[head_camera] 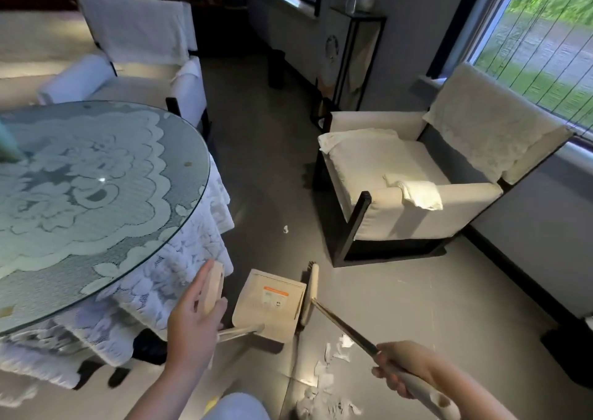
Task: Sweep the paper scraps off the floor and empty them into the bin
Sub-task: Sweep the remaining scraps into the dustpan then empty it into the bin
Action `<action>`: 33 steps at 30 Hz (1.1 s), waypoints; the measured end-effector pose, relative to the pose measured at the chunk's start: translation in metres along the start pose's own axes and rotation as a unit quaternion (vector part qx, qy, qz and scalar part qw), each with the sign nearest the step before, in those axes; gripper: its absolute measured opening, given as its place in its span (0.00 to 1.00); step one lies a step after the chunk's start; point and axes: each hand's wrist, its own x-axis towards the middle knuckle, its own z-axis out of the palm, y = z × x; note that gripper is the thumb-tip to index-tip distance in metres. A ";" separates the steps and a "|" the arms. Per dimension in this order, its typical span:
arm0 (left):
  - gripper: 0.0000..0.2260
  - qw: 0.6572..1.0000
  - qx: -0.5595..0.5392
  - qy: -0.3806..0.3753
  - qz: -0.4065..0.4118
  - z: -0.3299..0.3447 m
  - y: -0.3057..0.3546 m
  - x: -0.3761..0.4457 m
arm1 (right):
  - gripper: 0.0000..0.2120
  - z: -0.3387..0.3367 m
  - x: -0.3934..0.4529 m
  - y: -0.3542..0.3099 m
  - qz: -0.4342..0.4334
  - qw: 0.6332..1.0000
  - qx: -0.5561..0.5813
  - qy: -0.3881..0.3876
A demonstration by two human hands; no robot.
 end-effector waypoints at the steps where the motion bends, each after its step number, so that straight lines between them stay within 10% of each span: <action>1: 0.33 1.000 0.001 -0.008 0.005 0.003 -0.001 0.009 | 0.04 -0.001 0.004 -0.010 0.008 1.000 -0.026 0.001; 11: 0.33 0.996 0.054 -0.052 -0.044 0.024 -0.024 0.140 | 0.16 0.007 0.080 -0.127 0.048 0.997 0.048 -0.022; 19: 0.40 0.992 0.081 -0.079 -0.062 0.044 -0.025 0.228 | 0.07 0.026 0.136 -0.320 0.041 0.986 0.106 -0.124; 33: 0.35 0.977 0.105 -0.169 -0.077 0.028 -0.049 0.276 | 0.17 0.060 0.237 -0.346 -0.010 0.986 -0.086 0.140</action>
